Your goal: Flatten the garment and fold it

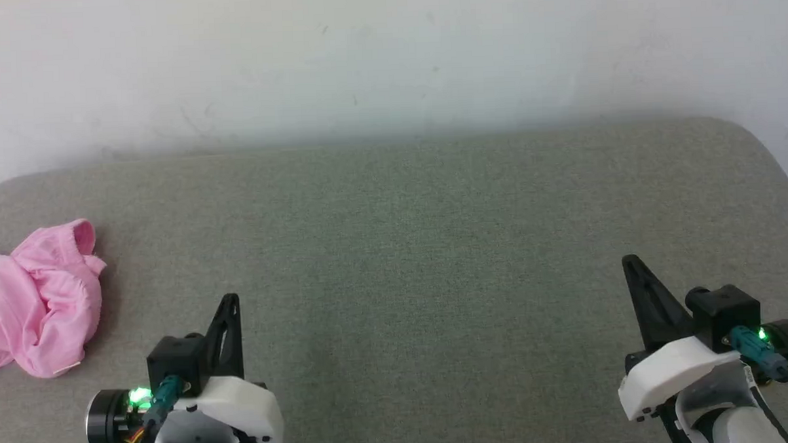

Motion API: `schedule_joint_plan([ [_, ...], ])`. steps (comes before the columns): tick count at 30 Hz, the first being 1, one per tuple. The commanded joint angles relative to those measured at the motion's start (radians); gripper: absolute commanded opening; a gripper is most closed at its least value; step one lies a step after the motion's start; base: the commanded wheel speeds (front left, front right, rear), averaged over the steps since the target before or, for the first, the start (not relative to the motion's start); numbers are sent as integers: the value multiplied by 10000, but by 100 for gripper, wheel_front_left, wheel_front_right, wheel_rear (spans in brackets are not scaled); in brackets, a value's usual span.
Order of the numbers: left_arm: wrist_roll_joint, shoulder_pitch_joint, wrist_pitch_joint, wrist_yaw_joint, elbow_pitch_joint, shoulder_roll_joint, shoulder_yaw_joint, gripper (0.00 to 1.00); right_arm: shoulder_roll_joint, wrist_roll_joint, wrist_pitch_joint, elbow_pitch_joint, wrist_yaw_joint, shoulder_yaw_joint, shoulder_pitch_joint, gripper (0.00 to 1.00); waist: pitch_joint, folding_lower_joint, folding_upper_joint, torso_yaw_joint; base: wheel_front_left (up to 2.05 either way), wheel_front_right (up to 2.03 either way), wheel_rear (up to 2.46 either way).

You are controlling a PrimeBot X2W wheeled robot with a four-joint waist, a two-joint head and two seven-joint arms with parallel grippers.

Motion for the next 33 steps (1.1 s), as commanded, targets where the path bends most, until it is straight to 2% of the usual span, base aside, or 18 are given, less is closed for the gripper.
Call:
schedule_joint_plan([
  [1,66,-119,1,-80,26,-53,41,0,40,-76,5,-68,-19,-9,111,0,0,0,0,0,0,0,0],
  [33,66,-119,1,-80,26,-53,41,0,40,-76,5,-68,-19,-9,111,0,0,0,0,0,0,0,0],
])
